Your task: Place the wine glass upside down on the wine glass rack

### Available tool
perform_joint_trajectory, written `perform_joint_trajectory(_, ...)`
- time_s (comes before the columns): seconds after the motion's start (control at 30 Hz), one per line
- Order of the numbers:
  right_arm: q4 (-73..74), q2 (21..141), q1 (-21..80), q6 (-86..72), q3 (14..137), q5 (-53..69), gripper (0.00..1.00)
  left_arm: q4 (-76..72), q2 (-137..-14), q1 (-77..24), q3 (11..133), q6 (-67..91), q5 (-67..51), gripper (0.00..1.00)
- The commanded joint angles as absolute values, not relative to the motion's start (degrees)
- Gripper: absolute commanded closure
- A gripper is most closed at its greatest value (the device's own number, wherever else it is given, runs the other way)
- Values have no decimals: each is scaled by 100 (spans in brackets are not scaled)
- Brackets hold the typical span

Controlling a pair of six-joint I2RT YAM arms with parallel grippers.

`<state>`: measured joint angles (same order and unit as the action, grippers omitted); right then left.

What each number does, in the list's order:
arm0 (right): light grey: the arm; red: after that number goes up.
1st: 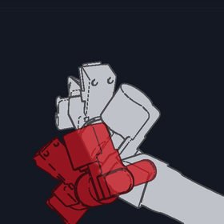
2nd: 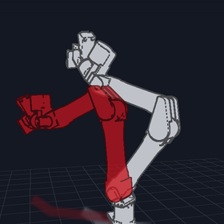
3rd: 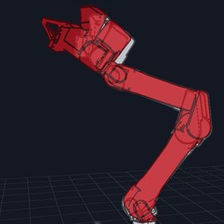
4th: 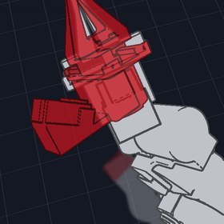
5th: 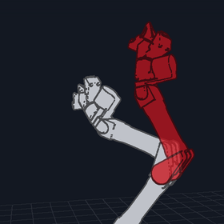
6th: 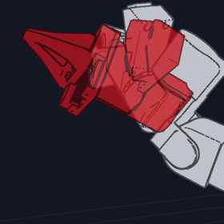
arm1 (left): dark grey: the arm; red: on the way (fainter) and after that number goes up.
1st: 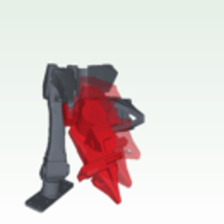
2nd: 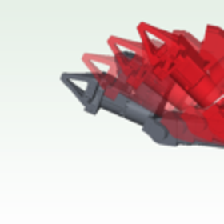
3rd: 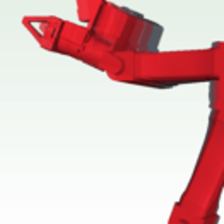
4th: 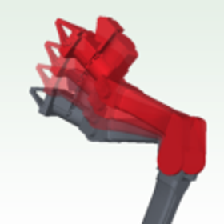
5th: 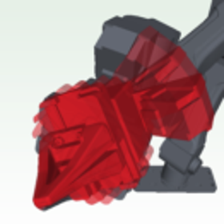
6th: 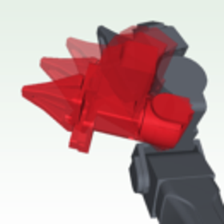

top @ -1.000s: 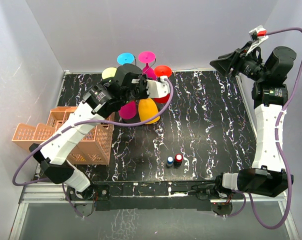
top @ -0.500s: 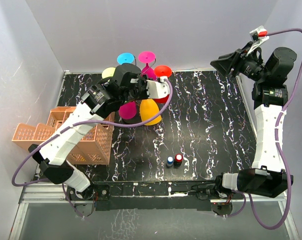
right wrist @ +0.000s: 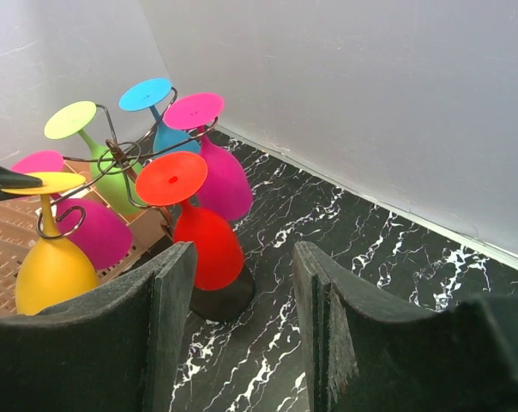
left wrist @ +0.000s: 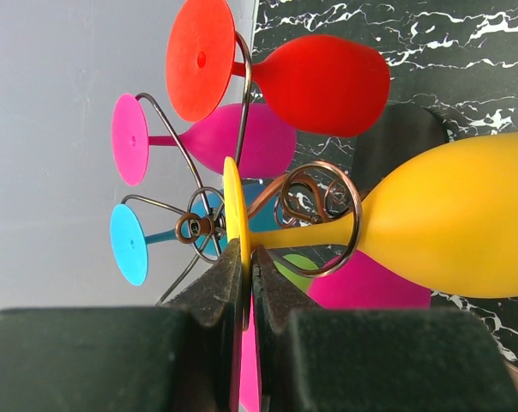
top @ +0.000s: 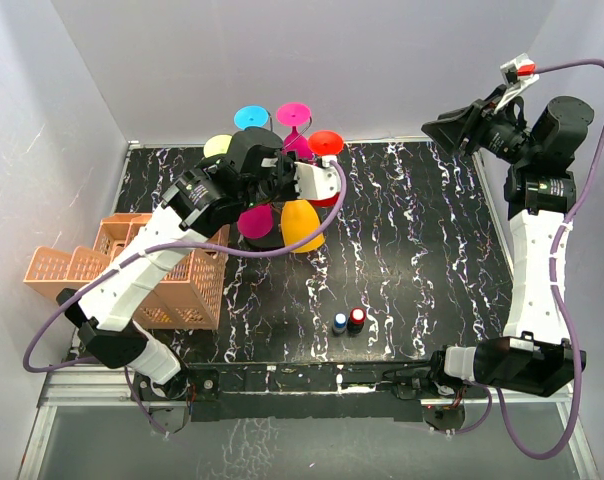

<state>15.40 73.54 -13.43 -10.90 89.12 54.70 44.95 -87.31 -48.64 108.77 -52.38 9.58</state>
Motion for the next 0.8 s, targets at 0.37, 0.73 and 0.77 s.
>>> perform_joint_trajectory(0.37,1173,7158,-1411,-1163,8903,5545,46,4190,-8763,-4990,11055,-5368,899,100)
perform_joint_trajectory(0.73,1156,7146,-1424,-1177,8904,5559,45,4022,-8873,-5028,10884,-5405,947,100)
perform_joint_trajectory(0.77,1160,7146,-1424,-1177,8903,5558,45,4015,-8869,-5037,10871,-5391,960,100)
